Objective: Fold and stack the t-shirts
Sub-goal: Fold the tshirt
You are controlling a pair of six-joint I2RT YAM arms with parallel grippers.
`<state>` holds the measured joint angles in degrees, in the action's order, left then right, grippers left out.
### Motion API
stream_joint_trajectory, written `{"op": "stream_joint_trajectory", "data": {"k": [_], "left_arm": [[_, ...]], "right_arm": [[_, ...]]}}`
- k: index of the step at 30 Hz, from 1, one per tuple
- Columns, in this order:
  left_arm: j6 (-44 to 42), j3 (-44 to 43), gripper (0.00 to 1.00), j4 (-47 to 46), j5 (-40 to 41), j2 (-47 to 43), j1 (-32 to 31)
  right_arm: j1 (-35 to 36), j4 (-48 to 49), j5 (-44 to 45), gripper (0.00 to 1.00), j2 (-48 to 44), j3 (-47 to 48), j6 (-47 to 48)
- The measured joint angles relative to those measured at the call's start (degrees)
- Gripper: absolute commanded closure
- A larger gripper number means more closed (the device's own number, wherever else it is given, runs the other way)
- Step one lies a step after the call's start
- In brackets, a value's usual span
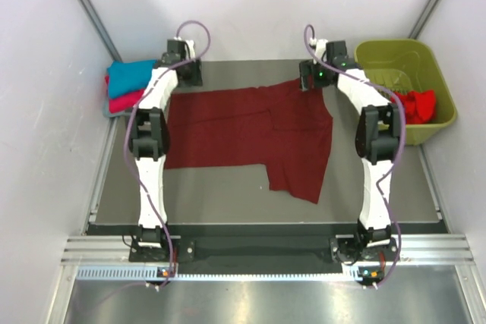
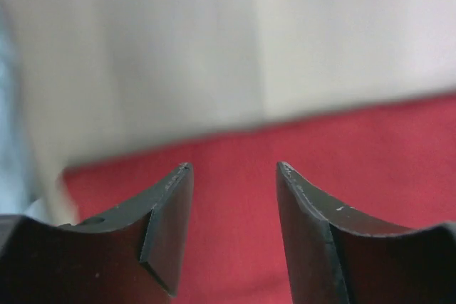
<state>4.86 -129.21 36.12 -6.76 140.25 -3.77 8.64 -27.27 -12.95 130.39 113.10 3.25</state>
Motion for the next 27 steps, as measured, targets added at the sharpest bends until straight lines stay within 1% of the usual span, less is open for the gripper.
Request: {"op": "stream_joint_trajectory", "data": {"k": [2, 4, 5, 6, 9, 11, 13, 14, 17, 22, 27], "left_arm": [[0.33, 6.78, 0.44, -1.42, 0.0, -7.69, 0.13], [0.87, 13.81, 0.45, -2.08, -0.02, -16.37, 0.42], [1.27, 17.49, 0.46, -2.56, -0.04, -21.44, 0.66], [1.68, 20.46, 0.47, -2.51, -0.15, -25.9, 0.83], [3.26, 28.72, 0.48, -3.21, -1.09, -36.15, 1.44], [4.07, 32.96, 0.48, -3.28, -1.18, -39.56, 1.86], [4.76, 37.77, 0.48, -3.23, -1.11, -41.72, 2.14], [5.16, 40.22, 0.48, -2.93, -1.01, -42.03, 2.27], [5.79, 44.04, 0.48, -1.95, -0.81, -41.53, 2.56], [5.95, 44.5, 0.48, -1.79, -0.79, -41.42, 2.73], [5.95, 44.24, 0.48, -1.86, -0.61, -41.4, 2.99]], "right_arm": [[0.2, 0.81, 0.81, 0.13, -6.58, -5.01, 4.22], [0.74, 0.63, 0.83, 0.14, -15.78, -12.04, 9.6], [1.16, 0.2, 0.66, 0.15, -19.98, -14.71, 12.15], [1.66, 0.15, 0.46, 0.19, -23.67, -17.4, 14.86], [3.89, -2.01, -1.03, 0.21, -34.95, -28.24, 24.98], [5.95, -5.18, -1.88, 0.22, -40.09, -35.43, 31.26], [8.72, -10.58, -2.58, 0.23, -43.3, -42.21, 36.87], [9.99, -13.35, -2.86, 0.24, -43.87, -44.5, 39.06], [14.6, -21.51, -3.69, 0.25, -44.19, -49.79, 44.39], [18.67, -28.87, -4.98, 0.28, -46.21, -52.76, 48.11], [23.02, -31.15, -5.18, 0.29, -48.74, -56.28, 49.09]]}}
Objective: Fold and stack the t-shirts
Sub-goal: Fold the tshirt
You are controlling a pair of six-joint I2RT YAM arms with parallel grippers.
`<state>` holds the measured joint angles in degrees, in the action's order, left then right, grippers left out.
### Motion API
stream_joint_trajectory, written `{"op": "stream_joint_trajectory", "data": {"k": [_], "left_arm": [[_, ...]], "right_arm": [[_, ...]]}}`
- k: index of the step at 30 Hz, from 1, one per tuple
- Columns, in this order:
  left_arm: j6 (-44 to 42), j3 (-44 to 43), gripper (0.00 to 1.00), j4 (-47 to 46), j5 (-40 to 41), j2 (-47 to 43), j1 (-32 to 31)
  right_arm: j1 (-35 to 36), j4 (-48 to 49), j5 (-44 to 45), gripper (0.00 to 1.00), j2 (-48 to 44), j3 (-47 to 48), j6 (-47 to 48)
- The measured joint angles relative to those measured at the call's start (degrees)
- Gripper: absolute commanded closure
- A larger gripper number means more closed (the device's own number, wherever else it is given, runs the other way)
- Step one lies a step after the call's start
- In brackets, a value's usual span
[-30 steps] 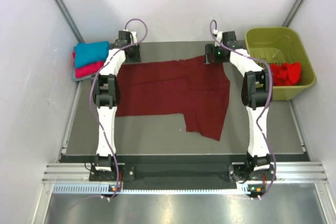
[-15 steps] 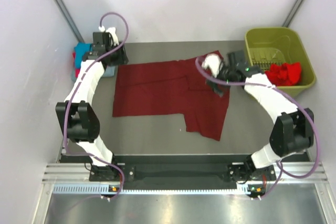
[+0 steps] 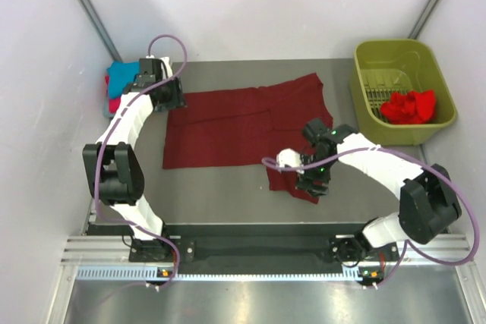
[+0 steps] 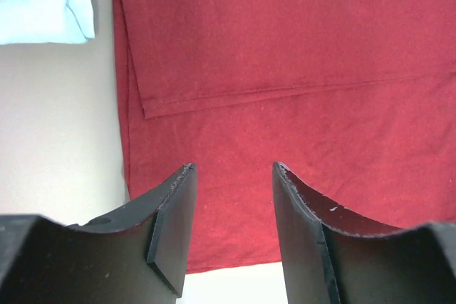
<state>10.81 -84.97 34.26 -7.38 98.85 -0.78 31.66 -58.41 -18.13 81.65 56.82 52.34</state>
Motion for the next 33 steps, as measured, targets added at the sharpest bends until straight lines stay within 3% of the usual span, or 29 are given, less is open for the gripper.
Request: {"op": "stream_joint_trajectory", "data": {"k": [7, 23, 27, 33], "left_arm": [[0.0, -1.01, 0.48, -0.04, 0.0, 0.0, 0.04], [1.11, -1.18, 0.48, -0.07, -0.26, 0.0, 0.04], [1.2, -1.18, 0.48, -0.09, -0.26, 0.0, 0.04], [1.2, -1.18, 0.48, -0.09, -0.26, 0.0, 0.63]], "right_arm": [[8.07, 1.49, 1.38, 0.3, -1.53, -9.75, -0.96], [8.41, 10.84, 7.06, 0.34, -0.15, -13.55, -1.4], [8.44, 11.47, 7.61, 0.41, 0.15, -13.57, -1.44], [8.46, 13.29, 9.51, 0.67, 1.09, -13.16, -1.51]]}}
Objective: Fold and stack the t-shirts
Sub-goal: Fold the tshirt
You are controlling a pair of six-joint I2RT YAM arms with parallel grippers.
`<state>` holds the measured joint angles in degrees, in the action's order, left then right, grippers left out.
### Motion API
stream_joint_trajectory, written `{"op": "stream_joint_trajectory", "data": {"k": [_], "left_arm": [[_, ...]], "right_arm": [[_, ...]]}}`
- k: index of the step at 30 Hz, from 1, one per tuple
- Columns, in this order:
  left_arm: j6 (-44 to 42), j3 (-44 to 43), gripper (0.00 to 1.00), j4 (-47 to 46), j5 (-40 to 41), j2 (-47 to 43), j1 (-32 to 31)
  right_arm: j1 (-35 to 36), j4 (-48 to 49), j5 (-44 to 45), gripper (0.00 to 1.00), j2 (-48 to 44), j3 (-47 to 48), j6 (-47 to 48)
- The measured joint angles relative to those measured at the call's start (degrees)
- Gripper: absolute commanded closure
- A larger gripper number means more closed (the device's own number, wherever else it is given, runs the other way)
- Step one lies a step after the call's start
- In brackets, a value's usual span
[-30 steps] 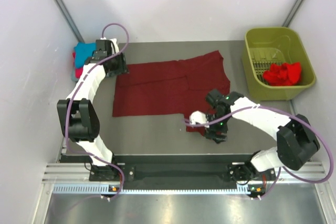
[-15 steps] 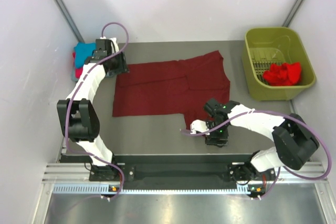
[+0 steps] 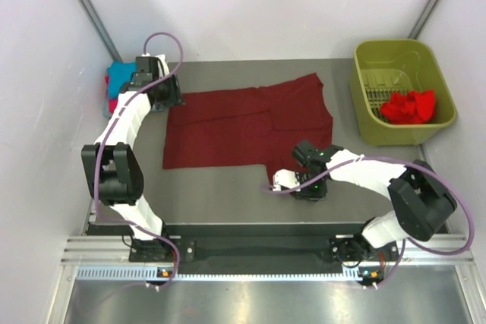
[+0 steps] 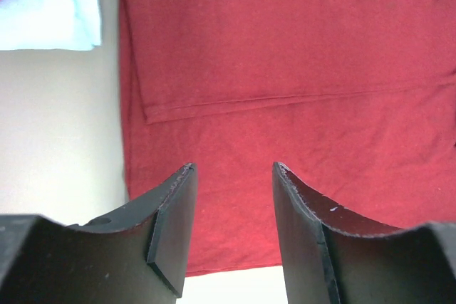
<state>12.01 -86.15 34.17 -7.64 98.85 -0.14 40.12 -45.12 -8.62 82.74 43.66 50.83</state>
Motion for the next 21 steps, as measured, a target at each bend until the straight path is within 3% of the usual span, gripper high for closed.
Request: {"op": "stream_joint_trajectory", "data": {"k": [8, 21], "left_arm": [[0.9, 3.04, 0.48, 0.68, 0.83, -1.55, 2.6], [8.61, 23.8, 0.44, 10.54, -5.51, -9.2, 10.54]], "right_arm": [[-0.04, 1.49, 2.19, 1.0, 0.9, 0.72, 0.07], [-2.16, 1.07, 1.64, 1.0, 2.32, 3.63, -1.51]]}}
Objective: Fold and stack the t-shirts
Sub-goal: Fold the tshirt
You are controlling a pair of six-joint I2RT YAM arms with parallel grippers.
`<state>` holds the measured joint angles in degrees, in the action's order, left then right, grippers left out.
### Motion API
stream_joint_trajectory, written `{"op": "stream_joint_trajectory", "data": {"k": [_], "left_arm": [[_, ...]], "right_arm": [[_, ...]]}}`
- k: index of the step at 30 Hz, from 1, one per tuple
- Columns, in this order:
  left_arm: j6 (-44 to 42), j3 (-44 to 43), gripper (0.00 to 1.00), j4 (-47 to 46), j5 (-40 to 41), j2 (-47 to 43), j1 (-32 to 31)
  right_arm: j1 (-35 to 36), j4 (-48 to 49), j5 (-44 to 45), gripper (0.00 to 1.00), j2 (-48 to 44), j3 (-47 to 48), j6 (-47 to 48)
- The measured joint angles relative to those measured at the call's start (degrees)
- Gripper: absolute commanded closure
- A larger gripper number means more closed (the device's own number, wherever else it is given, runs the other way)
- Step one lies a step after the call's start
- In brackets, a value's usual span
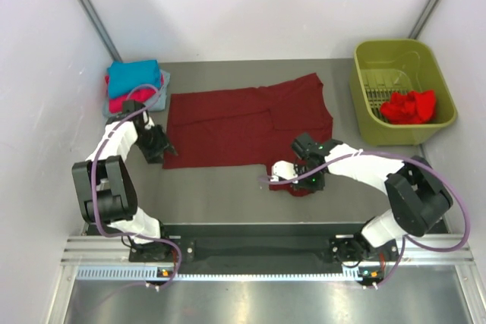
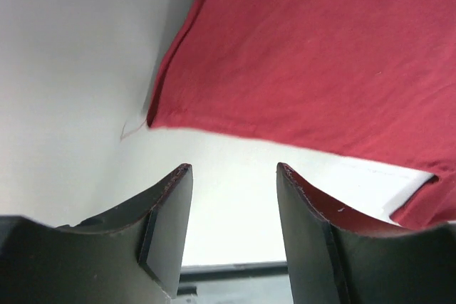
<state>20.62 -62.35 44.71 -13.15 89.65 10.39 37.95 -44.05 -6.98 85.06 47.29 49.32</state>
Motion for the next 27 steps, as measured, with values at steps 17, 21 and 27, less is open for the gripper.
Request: {"op": "stream_joint_trajectory", "data": {"k": [17, 21, 27], "left_arm": [[1.97, 2.36, 0.46, -0.11, -1.77, 7.65, 7.74], [1.84, 1.62, 0.48, 0.37, -1.6, 10.71, 8.07], [2.03, 0.35, 0.95, -0.39, -2.43, 12.41, 8.07]], "right_arm": [[-0.26, -0.04, -0.22, 1.0, 2.23, 2.73, -0.52], [-0.31, -0.09, -0.22, 1.0, 2.51, 2.78, -0.52], [-0.66, -0.07, -0.22, 1.0, 2.51, 2.78, -0.7]]}}
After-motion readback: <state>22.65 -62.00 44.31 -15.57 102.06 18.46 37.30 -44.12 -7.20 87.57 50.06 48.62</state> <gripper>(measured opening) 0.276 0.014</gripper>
